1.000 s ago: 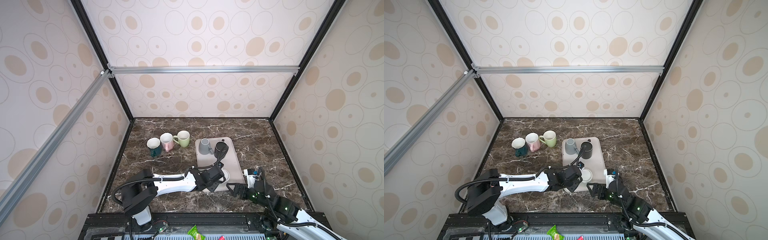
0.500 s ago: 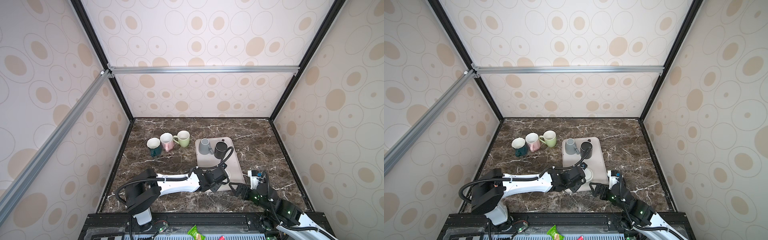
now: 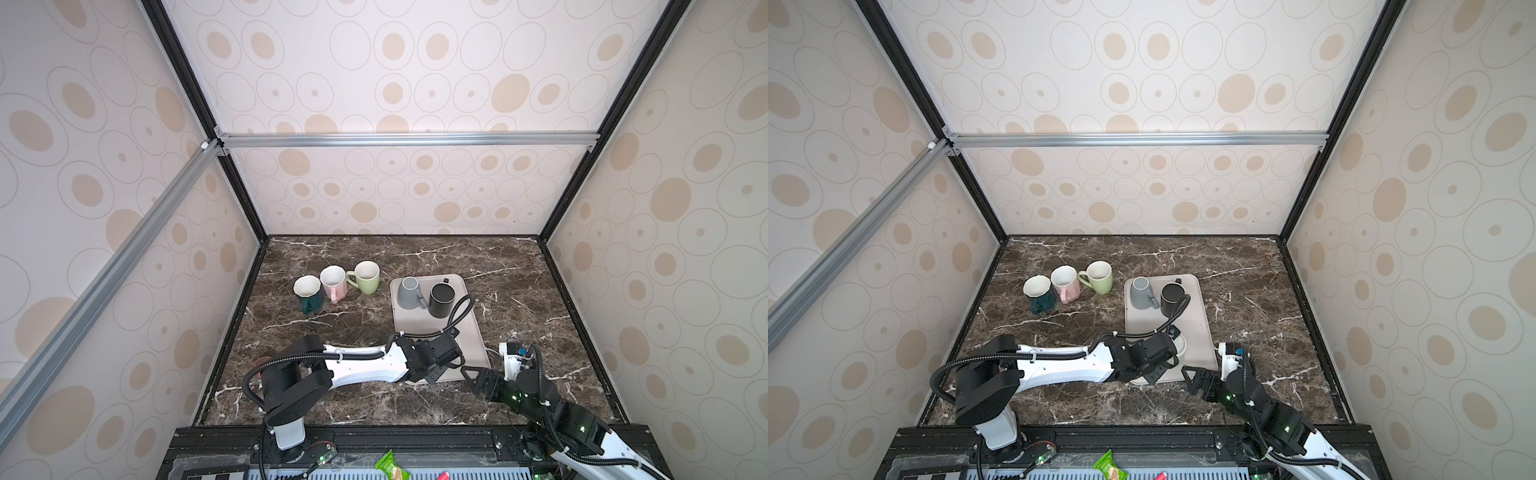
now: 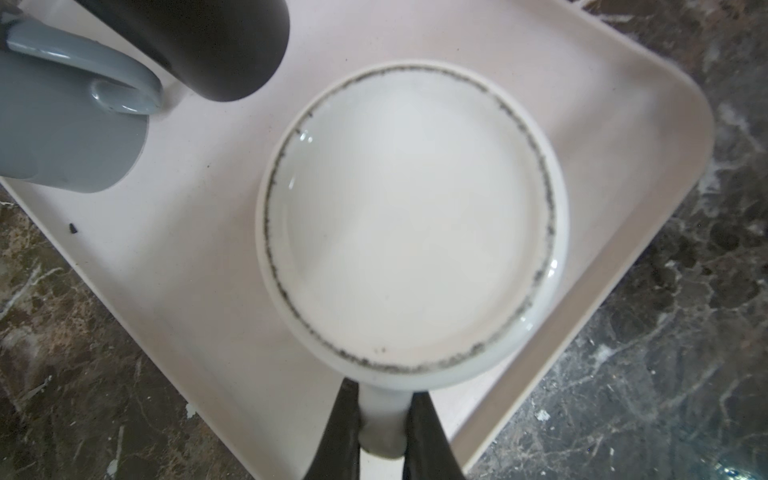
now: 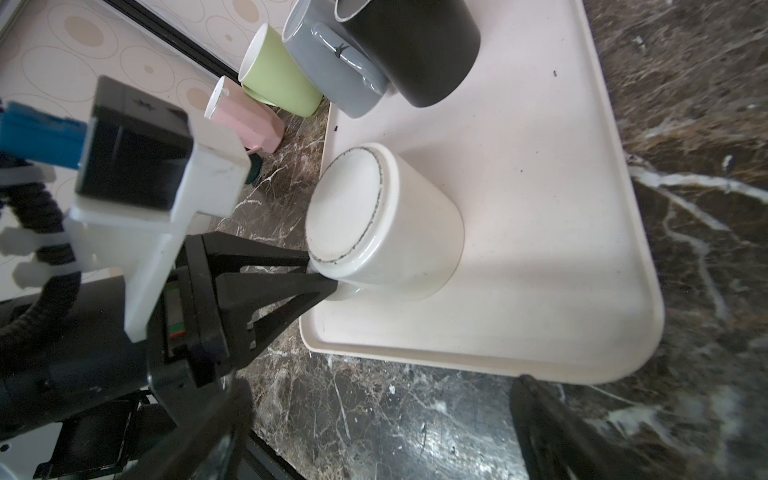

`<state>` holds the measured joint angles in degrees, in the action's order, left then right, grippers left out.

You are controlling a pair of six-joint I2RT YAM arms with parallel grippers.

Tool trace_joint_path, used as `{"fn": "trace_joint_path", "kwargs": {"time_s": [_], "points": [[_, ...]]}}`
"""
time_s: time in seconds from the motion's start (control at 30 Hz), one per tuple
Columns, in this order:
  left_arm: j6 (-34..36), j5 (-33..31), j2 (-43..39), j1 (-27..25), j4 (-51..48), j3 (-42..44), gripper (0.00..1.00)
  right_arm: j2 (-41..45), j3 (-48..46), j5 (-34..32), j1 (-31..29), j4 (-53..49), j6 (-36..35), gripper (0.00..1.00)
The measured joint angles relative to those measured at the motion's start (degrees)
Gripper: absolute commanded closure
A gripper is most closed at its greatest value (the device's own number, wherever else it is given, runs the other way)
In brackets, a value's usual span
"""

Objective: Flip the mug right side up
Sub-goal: 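Lift the upside-down white mug off the tray with the left gripper, then raise the white mug toward the right gripper while the right gripper closes on its body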

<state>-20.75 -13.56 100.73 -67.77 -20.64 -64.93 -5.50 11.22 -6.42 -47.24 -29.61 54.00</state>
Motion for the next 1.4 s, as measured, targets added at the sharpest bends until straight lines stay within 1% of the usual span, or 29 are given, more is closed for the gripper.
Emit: {"fn": "trace_joint_path", "kwargs": {"time_s": [0.17,0.33,0.67,0.83,1.0,1.13,1.4], "points": [[0.0,0.2,0.0,0.0,0.0,0.0,1.00,0.0,0.0,0.0,0.0,0.0,0.0,0.01],[-0.9,2.0,-0.7,1.5,0.5,0.3,1.00,-0.2,0.0,0.1,0.0,0.1,0.0,0.01],[-3.3,10.8,-8.6,8.6,4.0,6.4,1.00,-4.3,0.0,0.7,0.0,2.3,-0.3,0.01],[-5.2,15.8,-12.5,12.8,7.0,9.7,1.00,-8.0,0.0,1.6,0.0,5.8,0.0,0.00],[-7.6,21.7,-14.3,16.5,10.4,12.2,1.00,-14.1,0.1,2.6,0.0,12.0,0.0,0.00],[-9.5,24.8,-16.0,17.8,12.9,14.1,1.00,-22.0,1.7,5.1,0.0,18.0,0.0,0.01],[-11.3,28.6,-21.9,20.7,17.6,16.7,1.00,-39.5,10.7,11.5,0.0,27.6,-0.4,0.02]]}}
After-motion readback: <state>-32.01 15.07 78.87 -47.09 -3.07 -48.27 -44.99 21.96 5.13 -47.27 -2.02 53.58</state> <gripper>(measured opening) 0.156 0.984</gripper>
